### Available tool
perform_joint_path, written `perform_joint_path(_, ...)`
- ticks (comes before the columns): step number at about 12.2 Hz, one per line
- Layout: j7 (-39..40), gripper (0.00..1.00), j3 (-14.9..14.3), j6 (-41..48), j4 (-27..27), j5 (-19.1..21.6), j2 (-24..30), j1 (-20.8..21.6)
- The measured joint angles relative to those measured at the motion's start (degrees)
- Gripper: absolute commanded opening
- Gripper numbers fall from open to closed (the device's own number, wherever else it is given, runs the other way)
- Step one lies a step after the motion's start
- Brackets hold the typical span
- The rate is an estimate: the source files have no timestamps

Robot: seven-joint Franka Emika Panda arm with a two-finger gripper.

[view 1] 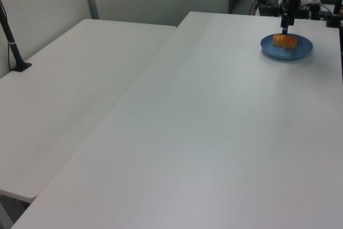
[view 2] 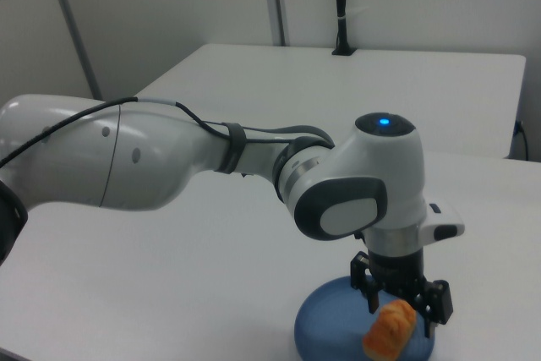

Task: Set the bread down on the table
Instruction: 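Lower the gripper and close it around the bread roll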

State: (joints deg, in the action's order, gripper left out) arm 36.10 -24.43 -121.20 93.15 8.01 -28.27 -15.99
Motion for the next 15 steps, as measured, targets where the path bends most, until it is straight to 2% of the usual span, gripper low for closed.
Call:
perform_joint_path(5, 0.0, 0.99, 1.7, -0.4, 1.6, 0.4, -0.8, 0.4)
perform_joint_path(6, 0.0, 0.94, 2.0, -1.0, 1.8, 0.4, -1.0, 0.4)
perform_joint_path(9, 0.5, 0.63, 2.1, -4.3, 3.4, 0.4, -1.2, 0.5)
perform_joint_path(13, 4.2, 0.20, 2.1, -4.3, 3.6, 0.4, -1.2, 0.5)
perform_joint_path(15, 5.1, 0.19, 2.1, -4.3, 3.6, 0.4, -1.1, 0.5)
